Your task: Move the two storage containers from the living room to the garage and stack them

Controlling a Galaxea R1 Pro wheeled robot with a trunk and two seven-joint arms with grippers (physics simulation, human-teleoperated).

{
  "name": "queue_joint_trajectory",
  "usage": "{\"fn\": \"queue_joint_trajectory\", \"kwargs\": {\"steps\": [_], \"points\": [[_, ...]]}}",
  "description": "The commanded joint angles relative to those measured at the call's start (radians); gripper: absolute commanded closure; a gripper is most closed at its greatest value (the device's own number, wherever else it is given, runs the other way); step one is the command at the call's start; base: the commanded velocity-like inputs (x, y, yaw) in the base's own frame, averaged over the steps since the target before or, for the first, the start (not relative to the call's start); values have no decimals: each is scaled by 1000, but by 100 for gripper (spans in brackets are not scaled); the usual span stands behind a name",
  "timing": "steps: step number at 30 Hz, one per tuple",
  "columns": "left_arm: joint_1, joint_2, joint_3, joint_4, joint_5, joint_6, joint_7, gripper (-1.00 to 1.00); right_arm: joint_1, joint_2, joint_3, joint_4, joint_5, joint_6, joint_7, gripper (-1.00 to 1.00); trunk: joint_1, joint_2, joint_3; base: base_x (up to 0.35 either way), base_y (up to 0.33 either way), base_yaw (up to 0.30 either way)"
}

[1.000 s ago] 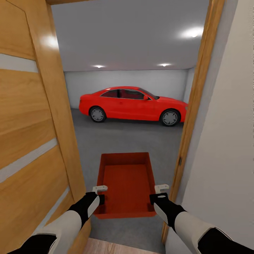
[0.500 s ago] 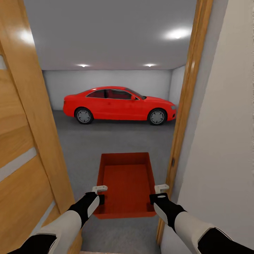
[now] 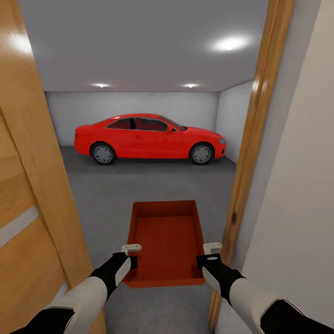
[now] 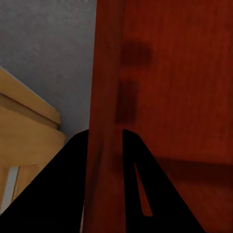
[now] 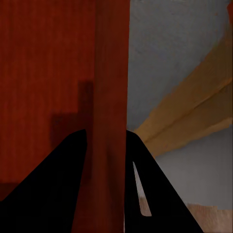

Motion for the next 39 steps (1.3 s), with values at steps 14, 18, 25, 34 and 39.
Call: {"fn": "queue_joint_trajectory", "kwargs": {"steps": [14, 18, 25, 34, 39], "points": [[0, 3, -5, -5, -37, -3, 16, 100, 0, -2, 22, 0, -28, 6, -8, 100, 1, -1, 0, 58, 62, 0], [0, 3, -5, -5, -37, -3, 16, 100, 0, -2, 22, 0, -29, 6, -8, 100, 1, -1, 0, 0, 0, 0], [0, 3, -5, -5, -37, -3, 16, 100, 0, -2, 21, 0, -28, 7, -7, 100, 1, -1, 0, 0, 0, 0], [0, 3, -5, -5, -37, -3, 16, 100, 0, -3, 22, 0, -28, 6, -7, 100, 1, -1, 0, 2, 1, 0], [0, 4, -5, -5, -37, -3, 16, 100, 0, -3, 22, 0, -28, 6, -7, 100, 1, -1, 0, 63, 52, 0]]}}
